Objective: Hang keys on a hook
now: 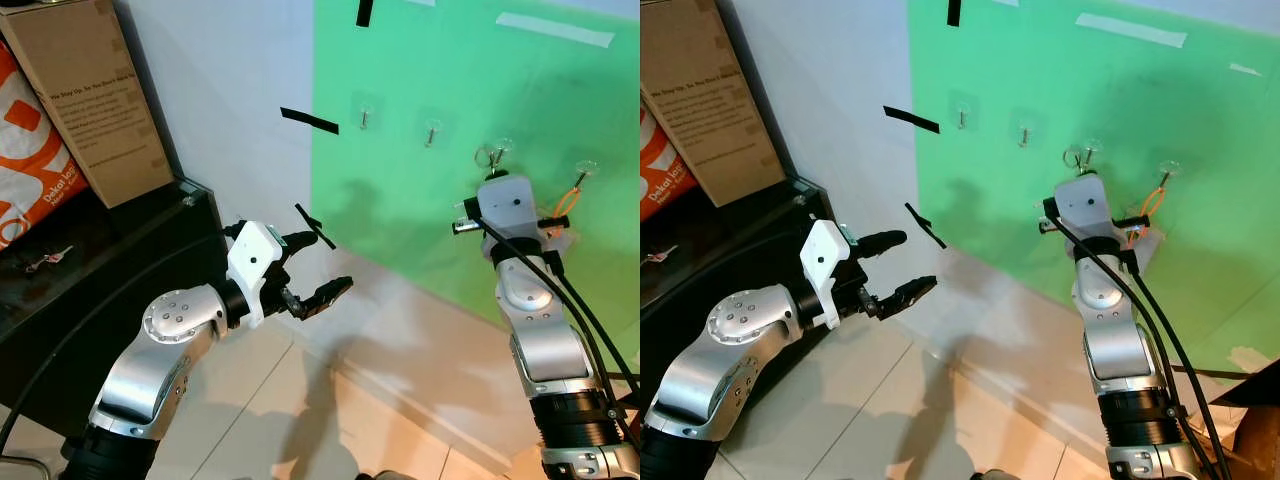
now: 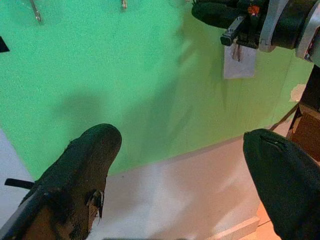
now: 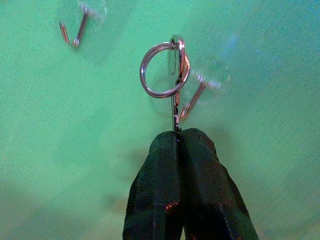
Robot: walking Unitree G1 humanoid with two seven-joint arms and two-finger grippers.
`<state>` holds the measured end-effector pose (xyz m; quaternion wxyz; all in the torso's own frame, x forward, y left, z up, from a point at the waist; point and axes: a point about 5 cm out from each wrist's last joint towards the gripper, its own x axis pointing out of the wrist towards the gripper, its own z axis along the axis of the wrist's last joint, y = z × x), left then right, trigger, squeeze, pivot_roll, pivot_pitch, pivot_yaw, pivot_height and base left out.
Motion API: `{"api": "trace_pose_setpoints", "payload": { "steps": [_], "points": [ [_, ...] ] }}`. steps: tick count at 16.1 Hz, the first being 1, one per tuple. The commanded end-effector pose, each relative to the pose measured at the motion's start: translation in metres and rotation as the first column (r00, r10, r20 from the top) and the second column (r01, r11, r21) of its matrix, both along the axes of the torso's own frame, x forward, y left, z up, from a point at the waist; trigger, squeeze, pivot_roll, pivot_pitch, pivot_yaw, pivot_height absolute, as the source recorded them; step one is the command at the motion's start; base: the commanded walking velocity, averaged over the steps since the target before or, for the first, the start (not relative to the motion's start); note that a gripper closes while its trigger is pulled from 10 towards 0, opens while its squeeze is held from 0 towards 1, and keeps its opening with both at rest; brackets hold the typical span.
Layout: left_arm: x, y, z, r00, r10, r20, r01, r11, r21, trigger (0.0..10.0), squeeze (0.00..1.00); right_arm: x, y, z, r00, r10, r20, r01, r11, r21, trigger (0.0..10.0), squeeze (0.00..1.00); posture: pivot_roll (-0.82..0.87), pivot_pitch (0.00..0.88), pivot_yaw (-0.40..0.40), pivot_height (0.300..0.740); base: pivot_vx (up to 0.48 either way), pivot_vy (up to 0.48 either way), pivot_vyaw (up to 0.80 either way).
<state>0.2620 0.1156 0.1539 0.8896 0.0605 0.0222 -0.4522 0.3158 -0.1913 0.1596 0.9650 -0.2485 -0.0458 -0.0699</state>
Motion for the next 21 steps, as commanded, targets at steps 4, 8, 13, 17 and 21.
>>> {"api": "trace_pose_setpoints", "payload": {
  "steps": [4,8,13,17,21],
  "points": [
    [-0.002,-0.001,0.003,1.000,-0.005,0.015,0.005,1.000,0.004,10.0,0.00,0.004,-0.010,0.003,0.999,-0.053,0.003,0.053,0.998,-0.033,10.0,0.00,-0.05,0.000,-0.028,0.740,0.000,0.000,0.00],
    [-0.002,-0.002,0.003,1.000,-0.009,0.013,0.009,1.000,0.004,10.0,0.00,0.002,-0.018,-0.002,0.996,-0.085,-0.014,0.085,0.996,-0.020,10.0,0.00,-0.06,0.000,-0.022,0.740,0.000,0.000,0.00],
    [-0.002,-0.001,0.003,1.000,-0.007,0.012,0.007,1.000,0.006,10.0,0.00,-0.002,-0.021,-0.008,0.994,-0.106,-0.031,0.106,0.994,-0.002,10.0,0.00,-0.06,0.000,-0.022,0.740,0.000,0.000,0.00],
    [-0.002,-0.001,0.003,1.000,-0.009,0.010,0.008,1.000,0.005,10.0,0.00,-0.009,-0.026,-0.017,0.989,-0.132,-0.066,0.135,0.990,0.041,10.0,0.00,-0.06,0.000,-0.021,0.740,0.000,0.000,0.00],
    [-0.001,-0.001,0.003,1.000,-0.008,0.010,0.008,1.000,0.007,10.0,0.00,-0.013,-0.025,-0.026,0.986,-0.133,-0.102,0.141,0.987,0.074,10.0,0.00,-0.06,0.000,-0.020,0.740,0.000,0.000,0.00]
  ]
}}
